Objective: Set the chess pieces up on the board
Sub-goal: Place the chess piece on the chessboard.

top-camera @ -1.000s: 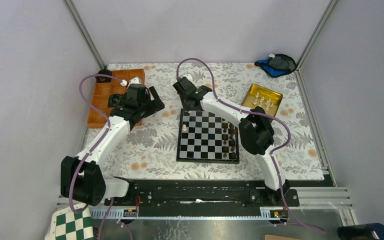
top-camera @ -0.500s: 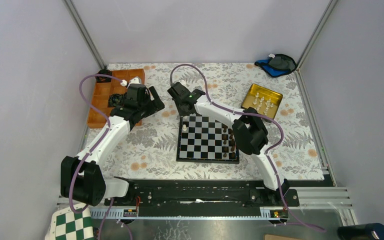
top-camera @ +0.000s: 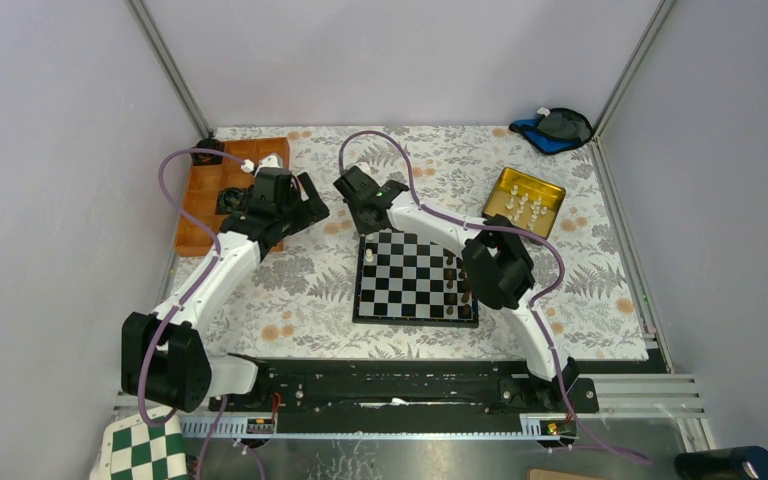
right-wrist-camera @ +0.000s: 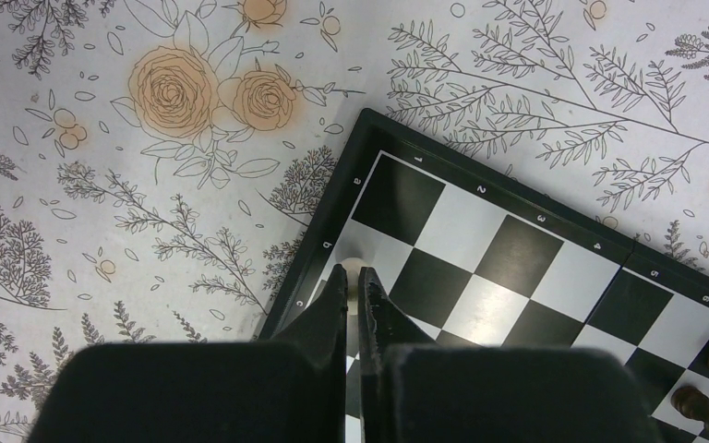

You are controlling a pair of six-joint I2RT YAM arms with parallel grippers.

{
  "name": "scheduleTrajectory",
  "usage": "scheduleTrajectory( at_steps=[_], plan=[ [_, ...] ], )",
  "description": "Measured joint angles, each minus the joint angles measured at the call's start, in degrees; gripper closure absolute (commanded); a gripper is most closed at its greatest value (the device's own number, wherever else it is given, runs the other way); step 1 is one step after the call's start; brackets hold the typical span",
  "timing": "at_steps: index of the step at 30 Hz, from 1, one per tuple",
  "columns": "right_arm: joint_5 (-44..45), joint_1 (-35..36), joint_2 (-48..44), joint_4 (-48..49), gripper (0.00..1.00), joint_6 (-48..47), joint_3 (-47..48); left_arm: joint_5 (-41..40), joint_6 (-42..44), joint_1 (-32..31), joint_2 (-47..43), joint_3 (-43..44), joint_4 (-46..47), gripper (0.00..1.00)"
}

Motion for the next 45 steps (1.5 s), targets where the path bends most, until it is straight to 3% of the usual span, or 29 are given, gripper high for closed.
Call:
scheduleTrajectory(
  at_steps=[40,45],
  plan=[
    [0.02,-0.76,-0.02,3.78,1.0,0.02,-2.73,0.24,0.02,0.0,1.81,0.0,-0.13,0.09],
    [0.0,-0.92,-0.39,5.05,0.85,0.11,-3.69,0.46,0.02,0.0,2.16,0.0,-0.13,0.09]
  ],
)
